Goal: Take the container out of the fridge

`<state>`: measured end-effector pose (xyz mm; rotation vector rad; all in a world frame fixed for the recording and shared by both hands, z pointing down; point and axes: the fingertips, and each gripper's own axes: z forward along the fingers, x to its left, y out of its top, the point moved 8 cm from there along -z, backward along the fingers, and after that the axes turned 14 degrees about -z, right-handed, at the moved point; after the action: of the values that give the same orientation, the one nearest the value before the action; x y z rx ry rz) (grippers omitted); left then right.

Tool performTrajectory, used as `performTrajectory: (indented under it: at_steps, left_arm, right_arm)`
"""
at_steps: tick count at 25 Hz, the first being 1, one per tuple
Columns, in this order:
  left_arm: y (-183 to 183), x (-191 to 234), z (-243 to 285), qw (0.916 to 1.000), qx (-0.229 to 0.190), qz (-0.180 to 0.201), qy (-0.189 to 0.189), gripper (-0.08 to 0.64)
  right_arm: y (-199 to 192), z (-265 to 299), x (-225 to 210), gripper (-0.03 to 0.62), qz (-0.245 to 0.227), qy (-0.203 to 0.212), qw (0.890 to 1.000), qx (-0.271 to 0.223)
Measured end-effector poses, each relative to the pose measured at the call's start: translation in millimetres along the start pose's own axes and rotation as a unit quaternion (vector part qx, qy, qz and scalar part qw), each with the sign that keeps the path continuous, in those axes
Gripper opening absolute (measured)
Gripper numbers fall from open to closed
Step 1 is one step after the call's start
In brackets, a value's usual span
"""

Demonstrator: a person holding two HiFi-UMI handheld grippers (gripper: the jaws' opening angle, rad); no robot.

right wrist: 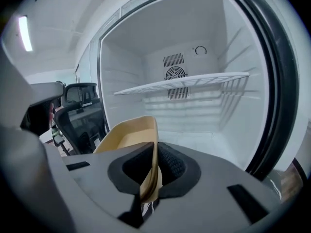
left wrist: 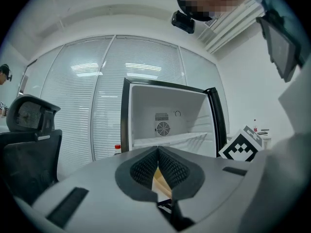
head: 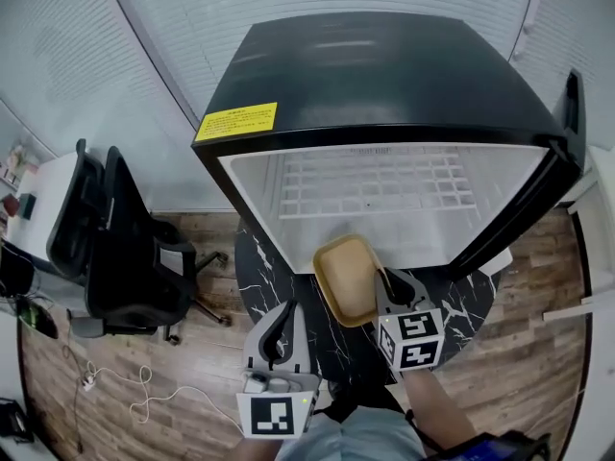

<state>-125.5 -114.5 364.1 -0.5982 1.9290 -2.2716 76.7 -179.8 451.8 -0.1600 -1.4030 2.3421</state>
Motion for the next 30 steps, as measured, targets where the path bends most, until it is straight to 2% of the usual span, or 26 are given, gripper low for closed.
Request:
performTrajectory:
  at_steps: [4,7,13,23,30]
  left_arm:
    - [8,-5,-15,0.9997,-0.021,0.009,-0.005,0.014]
    - [17,-12,-27,0.9994,-0.034,0.001,-0.007,0.014]
    - [41,-13,-51,0.9971,-0.075,0.015,0.005,0.014]
    - [92,-10,-81,0.9897,-0.136,0.041,0.023,0.014]
    - [106,-14,-88,0.9869,-0.155,0.038,0.021,0.014]
  right_arm:
    - [8,-28,6,0.035,-0.004,-0.002,1.0,-0.025]
    - [15,-49,11,0.035,-0.009,-0.004,0.999,-0.046]
    - [39,-91,22,0.035,-0.018,-0.009,0.995,-0.094]
    - [84,-148,40,0.035,-0.057,-0.008,0.98,-0.189]
    - [102,-169,48,0.035,-0.086,-0.017,0.971,-0.221]
